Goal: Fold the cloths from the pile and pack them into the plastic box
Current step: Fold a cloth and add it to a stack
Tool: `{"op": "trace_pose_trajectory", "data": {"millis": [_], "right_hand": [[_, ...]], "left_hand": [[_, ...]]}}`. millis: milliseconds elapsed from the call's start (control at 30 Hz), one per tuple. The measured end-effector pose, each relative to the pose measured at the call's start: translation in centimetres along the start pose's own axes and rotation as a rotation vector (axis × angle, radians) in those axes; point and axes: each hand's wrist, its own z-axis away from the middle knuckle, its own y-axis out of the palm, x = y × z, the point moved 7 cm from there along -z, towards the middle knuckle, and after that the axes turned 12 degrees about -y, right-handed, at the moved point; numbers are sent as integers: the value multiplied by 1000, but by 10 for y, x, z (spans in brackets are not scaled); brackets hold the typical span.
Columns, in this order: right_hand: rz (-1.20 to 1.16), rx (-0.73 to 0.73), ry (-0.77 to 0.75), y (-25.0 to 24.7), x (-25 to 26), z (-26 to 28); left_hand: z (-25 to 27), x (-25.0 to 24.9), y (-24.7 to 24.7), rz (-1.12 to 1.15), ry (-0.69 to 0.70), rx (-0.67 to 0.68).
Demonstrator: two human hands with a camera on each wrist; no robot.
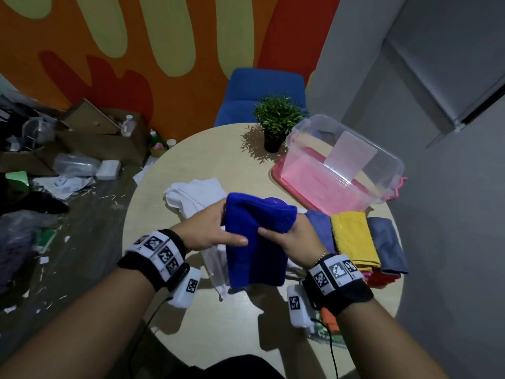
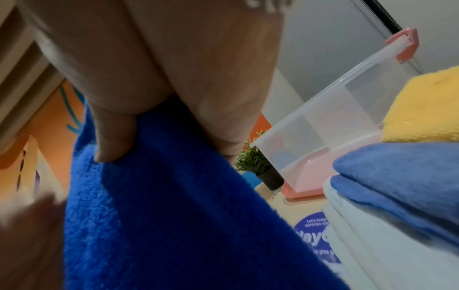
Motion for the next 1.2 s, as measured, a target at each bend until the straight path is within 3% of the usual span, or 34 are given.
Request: {"op": "trace_pose_trajectory", "data": {"millis": [67,133,267,367,567,633,733,800,933,1067,1133,1200], "right_hand": [[-38,-31,-47,-4,14,-12],[-74,-56,-67,-9,30,-21],[-69,-27,-108,-25,51,-22],[-8,71,-28,-20,26,-4],[157,513,257,41,-84,74],[191,474,311,48,-107,86],[256,172,419,28,-130,84],[279,85,528,18,-141,83],[433,136,607,17,-146,79],[747,178,405,20,-127,72],[807,302,322,33,-125,73],[818,490,336,48,-133,80]], "left_hand": [[-10,12,1,-154,-21,-126],[-12,7,-3,-129,20,-271],[-2,-18,-8,-106,213,-361],[-5,1,6,-218,212,-251],[-29,124,77,-674,-84,186],[-30,143,87,-686,-179,229],[-35,156,79,-437,-316,137],[-41,166,72,-299,-387,60],[-49,176,65,-214,-481,-43],[-58,173,56,-369,-527,-186],[-60,172,51,-398,-561,-304],[-60,176,50,-334,-598,-382]]}}
